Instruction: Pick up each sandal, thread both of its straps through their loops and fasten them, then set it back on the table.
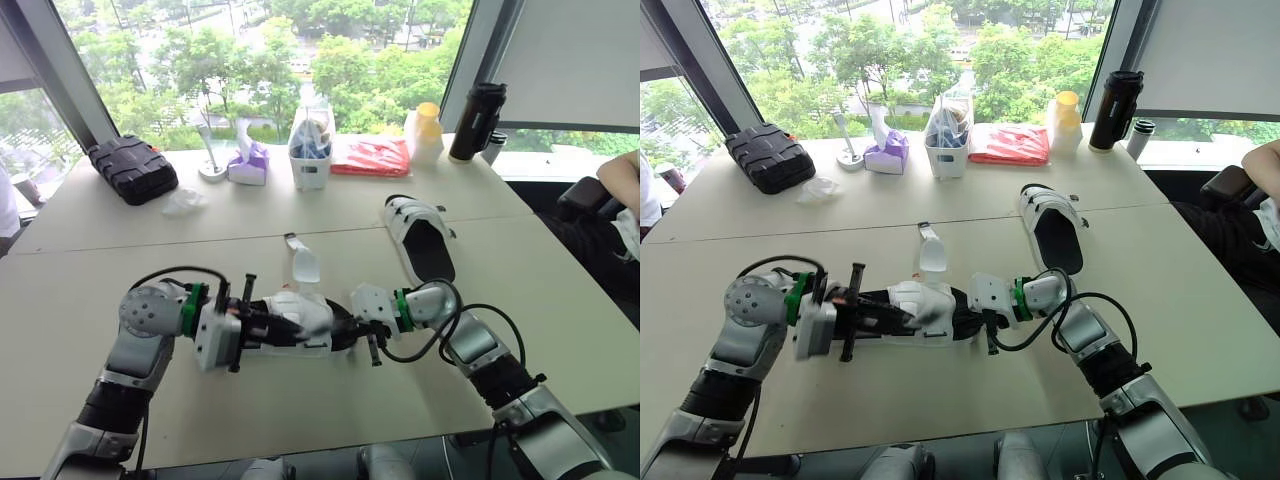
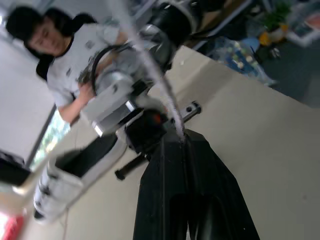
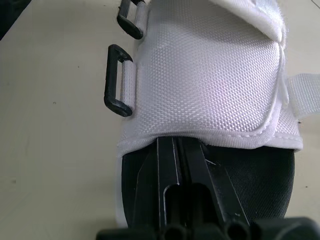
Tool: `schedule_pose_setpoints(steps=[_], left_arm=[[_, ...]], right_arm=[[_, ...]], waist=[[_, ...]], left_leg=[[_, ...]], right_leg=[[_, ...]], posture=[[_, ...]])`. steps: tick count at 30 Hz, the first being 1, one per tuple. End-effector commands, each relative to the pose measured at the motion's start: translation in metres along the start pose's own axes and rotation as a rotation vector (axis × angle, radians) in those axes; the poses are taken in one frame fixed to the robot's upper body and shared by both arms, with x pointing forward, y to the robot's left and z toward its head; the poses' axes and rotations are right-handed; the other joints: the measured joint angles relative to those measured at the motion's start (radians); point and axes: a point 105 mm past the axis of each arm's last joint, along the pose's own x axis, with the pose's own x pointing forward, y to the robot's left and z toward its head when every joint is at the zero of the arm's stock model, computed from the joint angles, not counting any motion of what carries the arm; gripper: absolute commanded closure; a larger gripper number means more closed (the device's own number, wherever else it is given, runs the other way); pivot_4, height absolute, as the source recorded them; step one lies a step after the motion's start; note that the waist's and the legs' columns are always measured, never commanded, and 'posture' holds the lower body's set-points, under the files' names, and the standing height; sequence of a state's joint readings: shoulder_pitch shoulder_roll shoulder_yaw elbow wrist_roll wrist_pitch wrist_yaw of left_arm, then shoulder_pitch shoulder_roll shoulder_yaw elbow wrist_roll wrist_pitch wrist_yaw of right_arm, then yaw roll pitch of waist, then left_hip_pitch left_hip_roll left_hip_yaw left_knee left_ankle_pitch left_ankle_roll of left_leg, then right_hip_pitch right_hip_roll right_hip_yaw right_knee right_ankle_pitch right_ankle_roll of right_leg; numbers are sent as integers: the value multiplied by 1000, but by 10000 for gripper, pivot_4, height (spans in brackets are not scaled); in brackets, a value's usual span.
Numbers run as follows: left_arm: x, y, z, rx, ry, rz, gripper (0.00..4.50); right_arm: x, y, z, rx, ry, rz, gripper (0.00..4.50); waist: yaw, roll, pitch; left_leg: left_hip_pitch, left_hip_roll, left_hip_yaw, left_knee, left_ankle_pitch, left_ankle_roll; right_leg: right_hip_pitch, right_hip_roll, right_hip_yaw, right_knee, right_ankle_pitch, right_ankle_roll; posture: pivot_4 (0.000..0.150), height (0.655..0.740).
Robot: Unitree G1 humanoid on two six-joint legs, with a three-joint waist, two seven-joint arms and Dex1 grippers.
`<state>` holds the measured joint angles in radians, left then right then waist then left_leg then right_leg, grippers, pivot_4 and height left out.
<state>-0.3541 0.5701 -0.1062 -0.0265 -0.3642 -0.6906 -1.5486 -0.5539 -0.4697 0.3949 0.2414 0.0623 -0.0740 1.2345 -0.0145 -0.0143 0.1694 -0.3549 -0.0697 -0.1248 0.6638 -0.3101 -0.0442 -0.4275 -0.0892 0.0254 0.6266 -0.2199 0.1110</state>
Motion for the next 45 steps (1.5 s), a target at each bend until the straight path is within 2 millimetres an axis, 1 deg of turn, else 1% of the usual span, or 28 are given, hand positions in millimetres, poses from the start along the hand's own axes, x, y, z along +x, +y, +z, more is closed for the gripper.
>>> schedule_pose_setpoints(steps=[1, 5, 6, 7, 14, 15, 18, 19, 21, 24, 27, 28, 29, 30, 32, 34, 35, 37, 39, 42, 45], left_arm=[[-4, -13, 8, 101, -26, -81, 44814], [-14, -30, 3, 68, 7, -139, 44814], [-17, -31, 2, 50, 18, -138, 39580], [-18, -33, 1, 38, 24, -135, 36821], [-24, -42, 2, -4, 81, -123, 1615], [-26, -43, 2, -19, 95, -125, 695], [-35, -41, 0, -122, 157, -70, 695], [-40, -41, 0, -166, 183, -56, 695], [-52, -37, 1, -277, 226, 30, 695], [-68, -47, 3, -428, 303, 80, 695], [-74, -59, 11, -570, 337, 136, 695], [-76, -64, 15, -653, 342, 157, 695], [-76, -71, 21, -745, 340, 159, 695], [-75, -73, 27, -836, 321, 188, 695], [-69, -77, 39, -1081, 268, 222, 695], [-64, -75, 44, -1294, 214, 292, 695], [-63, -72, 43, -1363, 197, 331, 695], [-61, -69, 41, -1463, 172, 384, 695], [-58, -68, 41, -1520, 157, 387, 695], [-44, -78, 43, -1619, 173, 327, 695], [-38, -86, 40, -1683, 200, 314, 695]], right_arm=[[1, 0, -10, 6, 43, 15, 45000], [2, -2, -11, 2, 42, 17, 45000], [3, -2, -12, 2, 42, 18, 45000], [3, -2, -12, 1, 42, 18, 45000], [4, -1, -13, -1, 38, 23, 45000], [4, -1, -13, 0, 37, 24, 45000], [4, 0, -11, -1, 33, 25, 45000], [4, 0, -10, -1, 29, 24, 45000], [5, 1, -8, -3, 24, 26, 45000], [5, 0, -1, 4, 3, 19, 45000], [5, 0, 0, 3, 4, 14, 45000], [4, 0, 0, 2, 5, 13, 45000], [4, 1, 0, 3, 5, 12, 45000], [4, 1, 1, 3, 5, 11, 45000], [4, 1, 1, 4, 6, 10, 45000], [4, 1, 1, 4, 6, 8, 45000], [4, 1, 1, 4, 7, 8, 45000], [5, 1, 1, 4, 7, 8, 45000], [5, 1, 1, 5, 8, 7, 45000], [6, -1, 1, 1, 11, 5, 45000], [6, -2, 2, -4, 10, 1, 45000]], waist=[[0, 0, 0], [-1, 0, 0], [-1, 0, 0], [-1, 0, 0], [-3, 1, 0], [-4, 1, 0], [-4, 1, 1], [-4, 1, 1], [-5, 2, 2], [-6, 5, 3], [-6, 5, 4], [-6, 5, 4], [-6, 6, 4], [-6, 5, 5], [-5, 6, 5], [-4, 6, 6], [-3, 7, 6], [-5, 8, 7], [-7, 9, 8], [-7, 9, 8], [-6, 9, 8]], left_leg=[[0, 0, 0, 0, 0, 0], [0, 0, 0, 0, -1, 2], [0, 0, 0, 0, -1, 2], [0, 0, 0, 0, -1, 2], [1, 1, 0, 0, -1, 2], [1, 1, 0, 0, -1, 2], [1, 1, 0, 0, -1, 2], [1, 1, 0, 0, -1, 2], [1, 1, 0, 0, -1, 2], [1, 3, 0, 0, -1, 3], [1, 7, 1, 0, -2, 4], [0, 7, 2, 0, -2, 4], [0, 8, 2, 0, -2, 4], [0, 8, 2, 0, -3, 5], [0, 10, 3, 0, -3, 5], [0, 10, 2, 0, -3, 5], [0, 11, 2, 0, -3, 6], [1, 11, 2, 0, -3, 6], [1, 12, 2, 0, -3, 5], [1, 12, 6, -1, -3, 5], [1, 12, 7, -1, -3, 5]], right_leg=[[0, 0, 0, 0, 0, 0], [0, 0, 0, 0, 0, 0], [0, 0, 0, 0, 0, 0], [0, 0, 0, 0, 0, 0], [1, 1, 0, 0, 0, 0], [1, 1, 0, 0, 0, 0], [1, 1, 0, 0, 0, 0], [1, 2, 0, 0, 0, 0], [1, 2, 0, 0, 0, 0], [0, 2, 0, 0, 0, 0], [0, 3, 0, 0, 0, 0], [0, 3, 0, 0, 0, 0], [0, 4, 0, -1, 0, 0], [0, 4, 0, -1, 0, 0], [0, 6, 0, -3, -1, 0], [1, 7, 0, -3, -1, 0], [1, 7, 0, -3, -1, 0], [1, 7, 0, -3, -2, -2], [1, 8, 0, -3, -2, -3], [1, 9, 0, -3, -2, -3], [1, 8, 0, -4, -2, -3]], posture=[[1500, 7400], [1500, 7400], [1500, 7400], [1500, 7400], [1500, 7400], [1500, 7400], [1500, 7400], [1500, 7400], [1500, 7400], [1500, 7400], [1500, 7400], [1500, 7400], [1500, 7400], [1500, 7400], [1500, 7400], [1500, 7400], [1500, 7400], [1500, 7400], [1500, 7400], [1500, 7400], [1500, 7400]])
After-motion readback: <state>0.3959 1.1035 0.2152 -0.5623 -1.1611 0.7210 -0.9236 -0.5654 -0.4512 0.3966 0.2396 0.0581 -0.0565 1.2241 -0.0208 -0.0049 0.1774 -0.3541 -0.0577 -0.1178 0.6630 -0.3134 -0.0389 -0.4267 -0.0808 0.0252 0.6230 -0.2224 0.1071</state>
